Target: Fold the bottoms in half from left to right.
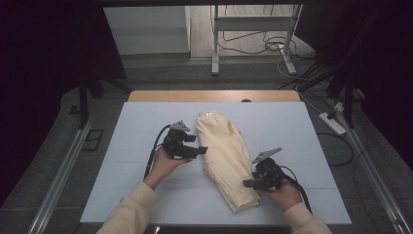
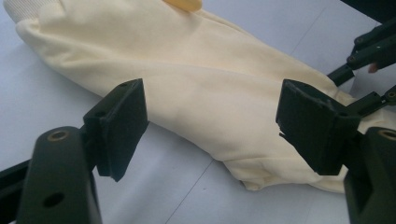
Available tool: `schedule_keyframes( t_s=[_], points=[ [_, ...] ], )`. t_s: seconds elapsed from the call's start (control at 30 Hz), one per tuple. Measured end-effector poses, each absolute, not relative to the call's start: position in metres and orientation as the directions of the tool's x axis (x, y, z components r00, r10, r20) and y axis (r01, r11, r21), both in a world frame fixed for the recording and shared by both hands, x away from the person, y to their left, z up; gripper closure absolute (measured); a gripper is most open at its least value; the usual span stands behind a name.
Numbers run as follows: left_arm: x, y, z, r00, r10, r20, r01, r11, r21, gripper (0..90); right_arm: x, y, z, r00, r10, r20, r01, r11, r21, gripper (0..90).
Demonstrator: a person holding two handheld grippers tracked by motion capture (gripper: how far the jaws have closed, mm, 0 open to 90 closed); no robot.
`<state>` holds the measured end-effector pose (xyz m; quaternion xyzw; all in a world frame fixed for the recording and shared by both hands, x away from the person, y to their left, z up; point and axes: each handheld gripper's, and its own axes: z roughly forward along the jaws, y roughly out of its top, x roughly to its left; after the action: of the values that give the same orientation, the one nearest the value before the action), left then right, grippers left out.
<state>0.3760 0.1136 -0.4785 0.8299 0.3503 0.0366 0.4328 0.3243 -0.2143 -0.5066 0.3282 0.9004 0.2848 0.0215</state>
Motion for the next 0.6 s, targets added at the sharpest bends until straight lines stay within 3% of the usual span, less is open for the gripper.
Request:
schedule_keyframes(
  t_s=[0.2, 0.6],
  points=[
    [0.377, 0.115, -0.478, 0.751, 0.613, -0.246, 0.551, -0.375, 0.746, 24.4, 0.324, -0.213, -0.507, -0.790, 0.581, 0.194, 0.584, 0.618, 0.527, 73.8],
    [0.377, 0.117, -0.477, 0.749, 0.613, -0.251, 0.550, -0.363, 0.752, 24.4, 0.315, -0.197, -0.508, -0.813, 0.542, 0.214, 0.561, 0.628, 0.540, 75.6]
  ],
)
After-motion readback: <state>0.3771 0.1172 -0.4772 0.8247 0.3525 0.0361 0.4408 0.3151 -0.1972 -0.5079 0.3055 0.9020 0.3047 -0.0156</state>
